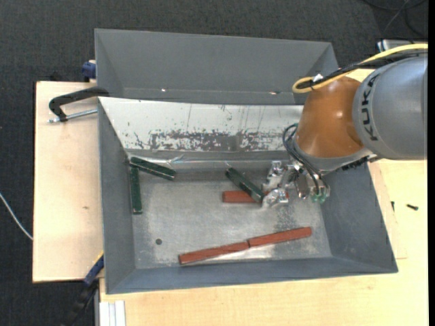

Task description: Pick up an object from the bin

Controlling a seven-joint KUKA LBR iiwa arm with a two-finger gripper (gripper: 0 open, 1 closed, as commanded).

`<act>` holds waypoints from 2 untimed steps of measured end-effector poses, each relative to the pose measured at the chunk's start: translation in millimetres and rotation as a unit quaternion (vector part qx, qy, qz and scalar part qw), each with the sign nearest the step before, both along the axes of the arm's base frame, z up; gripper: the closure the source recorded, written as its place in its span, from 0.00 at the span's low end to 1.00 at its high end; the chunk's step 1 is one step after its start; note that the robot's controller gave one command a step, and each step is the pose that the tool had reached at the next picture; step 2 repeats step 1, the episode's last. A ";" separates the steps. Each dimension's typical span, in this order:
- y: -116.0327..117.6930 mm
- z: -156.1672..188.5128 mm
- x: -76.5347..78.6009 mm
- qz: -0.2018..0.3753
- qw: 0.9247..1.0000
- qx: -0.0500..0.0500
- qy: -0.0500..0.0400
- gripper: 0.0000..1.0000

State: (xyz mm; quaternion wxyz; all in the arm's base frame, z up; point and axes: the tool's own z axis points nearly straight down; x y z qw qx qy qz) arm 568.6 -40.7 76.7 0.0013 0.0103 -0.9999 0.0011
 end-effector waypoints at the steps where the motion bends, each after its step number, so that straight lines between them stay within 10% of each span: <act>1: 2.4 133.2 13.6 -0.020 1.000 0.001 -0.005 1.00; 2: 2.4 133.2 13.6 -0.020 1.000 0.001 -0.005 1.00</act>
Offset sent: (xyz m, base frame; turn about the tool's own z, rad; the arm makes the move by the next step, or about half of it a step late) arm 0.0000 0.0000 0.0000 0.0000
